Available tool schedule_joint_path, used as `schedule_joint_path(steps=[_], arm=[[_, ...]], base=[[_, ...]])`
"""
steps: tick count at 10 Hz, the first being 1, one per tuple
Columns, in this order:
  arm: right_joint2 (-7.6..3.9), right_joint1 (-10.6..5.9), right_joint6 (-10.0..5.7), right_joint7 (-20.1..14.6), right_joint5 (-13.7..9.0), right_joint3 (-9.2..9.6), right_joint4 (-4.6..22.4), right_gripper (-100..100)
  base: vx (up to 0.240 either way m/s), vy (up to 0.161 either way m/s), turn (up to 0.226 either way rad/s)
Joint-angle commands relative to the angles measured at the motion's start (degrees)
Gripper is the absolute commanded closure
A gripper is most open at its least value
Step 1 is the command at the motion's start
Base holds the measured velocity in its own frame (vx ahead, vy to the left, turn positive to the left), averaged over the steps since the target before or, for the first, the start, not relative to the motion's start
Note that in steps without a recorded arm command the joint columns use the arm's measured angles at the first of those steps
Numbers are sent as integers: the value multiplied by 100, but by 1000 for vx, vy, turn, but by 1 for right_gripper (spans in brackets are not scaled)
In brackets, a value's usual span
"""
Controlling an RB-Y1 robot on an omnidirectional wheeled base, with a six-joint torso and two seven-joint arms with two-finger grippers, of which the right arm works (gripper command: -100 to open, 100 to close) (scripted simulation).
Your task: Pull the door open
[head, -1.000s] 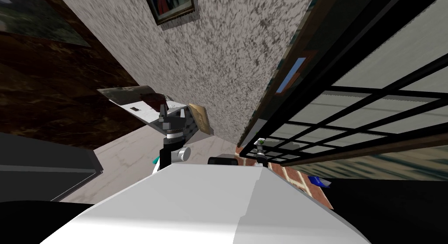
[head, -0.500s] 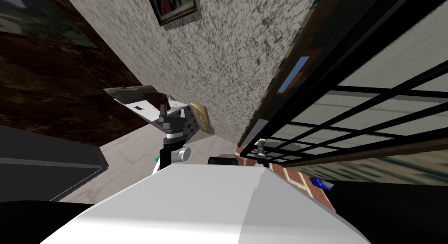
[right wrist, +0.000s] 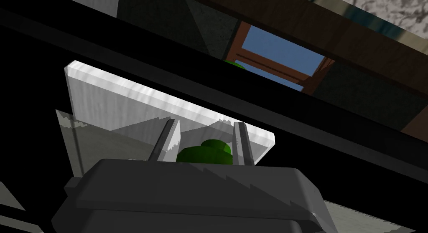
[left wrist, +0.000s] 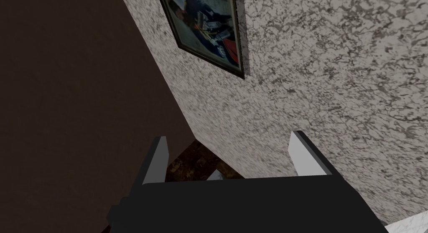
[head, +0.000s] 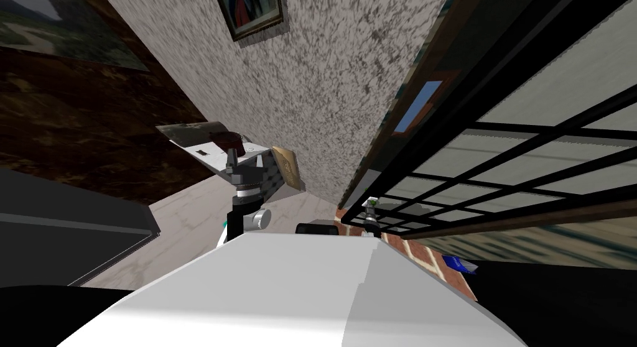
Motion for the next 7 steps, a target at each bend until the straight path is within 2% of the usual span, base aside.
schedule_joint_path(steps=[1,2,6,7], arm=[[-168,88,44,-50,-63,-112,-68,100],[-168,88,44,-50,-63,-112,-68,100],[-216,112,37,-743,-332,-13,-99,100],[-216,112,37,-762,-332,-13,-99,100]], base=[[5,3,-23],[-8,10,11],[-34,-9,94],[-27,-25,37]])
